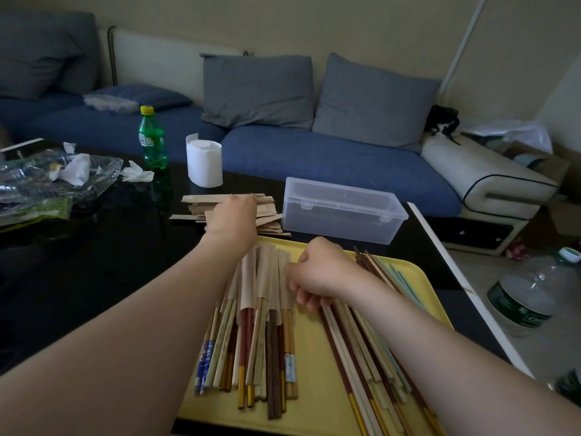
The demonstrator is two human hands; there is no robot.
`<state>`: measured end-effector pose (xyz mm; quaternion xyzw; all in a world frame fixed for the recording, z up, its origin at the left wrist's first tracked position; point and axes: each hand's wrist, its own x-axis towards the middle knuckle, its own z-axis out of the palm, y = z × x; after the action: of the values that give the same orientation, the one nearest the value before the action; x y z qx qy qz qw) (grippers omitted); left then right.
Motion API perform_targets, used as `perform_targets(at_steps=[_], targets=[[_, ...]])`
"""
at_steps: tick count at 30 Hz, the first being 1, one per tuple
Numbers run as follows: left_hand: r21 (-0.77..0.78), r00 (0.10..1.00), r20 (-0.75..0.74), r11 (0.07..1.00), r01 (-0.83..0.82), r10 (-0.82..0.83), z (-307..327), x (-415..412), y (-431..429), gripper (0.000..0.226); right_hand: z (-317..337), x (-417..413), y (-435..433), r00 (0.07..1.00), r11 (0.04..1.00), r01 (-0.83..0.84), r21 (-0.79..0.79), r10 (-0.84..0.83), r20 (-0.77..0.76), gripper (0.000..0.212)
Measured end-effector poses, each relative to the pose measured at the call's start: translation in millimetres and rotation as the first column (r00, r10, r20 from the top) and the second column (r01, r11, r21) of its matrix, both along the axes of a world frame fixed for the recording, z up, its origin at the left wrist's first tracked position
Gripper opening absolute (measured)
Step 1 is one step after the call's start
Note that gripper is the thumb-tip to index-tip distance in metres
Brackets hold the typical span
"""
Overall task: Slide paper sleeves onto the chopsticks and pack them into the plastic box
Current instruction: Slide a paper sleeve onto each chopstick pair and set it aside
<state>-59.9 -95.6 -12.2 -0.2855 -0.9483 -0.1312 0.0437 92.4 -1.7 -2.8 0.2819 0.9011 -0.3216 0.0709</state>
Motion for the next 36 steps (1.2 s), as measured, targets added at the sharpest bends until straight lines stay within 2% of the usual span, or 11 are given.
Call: perform_targets(at_steps=[5, 14, 18, 20, 23, 25, 29, 32, 36], targets=[[-0.022, 0.997, -0.082, 1.0, -0.016, 0.014, 7, 7, -1, 0.025, -1, -6, 2, 0.991, 0.998, 0.04, 0.055, -0.033, -0.127, 0.036], [-0.056, 0.955, -0.283, 0.992, -0.112, 0.092, 18, 19, -8, 0.027, 9, 5, 8, 0.988, 0.992, 0.089, 0.095, -0.076, -0.132, 0.037], [-0.044, 0.94, -0.332, 0.994, -0.098, 0.078, 19, 24, -9, 0.027, 14, 16, 16, 0.982, 0.985, 0.14, 0.102, -0.125, -0.145, 0.038], [0.008, 0.929, -0.367, 0.999, -0.037, 0.038, 20, 26, -5, 0.029, 18, 23, 22, 0.975, 0.981, 0.172, 0.094, -0.156, -0.158, 0.038], [0.18, 0.962, -0.27, 0.979, 0.099, -0.048, 21, 34, 1, 0.016, 22, 30, 37, 0.962, 0.972, 0.228, 0.053, -0.217, -0.166, 0.037], [0.25, 0.981, -0.177, 0.96, 0.123, -0.08, 21, 41, 5, 0.016, 25, 37, 49, 0.956, 0.963, 0.259, 0.075, -0.245, -0.162, 0.037], [0.226, 0.956, -0.121, 0.93, 0.288, -0.267, 18, 56, 14, 0.013, 24, 61, 75, 0.953, 0.926, 0.299, 0.231, -0.279, -0.116, 0.027], [0.258, 0.91, -0.075, 0.874, 0.412, -0.407, 20, 70, 22, 0.026, 20, 78, 89, 0.958, 0.91, 0.284, 0.302, -0.284, -0.045, 0.012], [0.053, 0.864, -0.045, 0.863, 0.503, -0.501, 22, 86, 35, 0.023, 23, 93, 90, 0.977, 0.956, 0.181, 0.233, -0.202, 0.067, 0.006]])
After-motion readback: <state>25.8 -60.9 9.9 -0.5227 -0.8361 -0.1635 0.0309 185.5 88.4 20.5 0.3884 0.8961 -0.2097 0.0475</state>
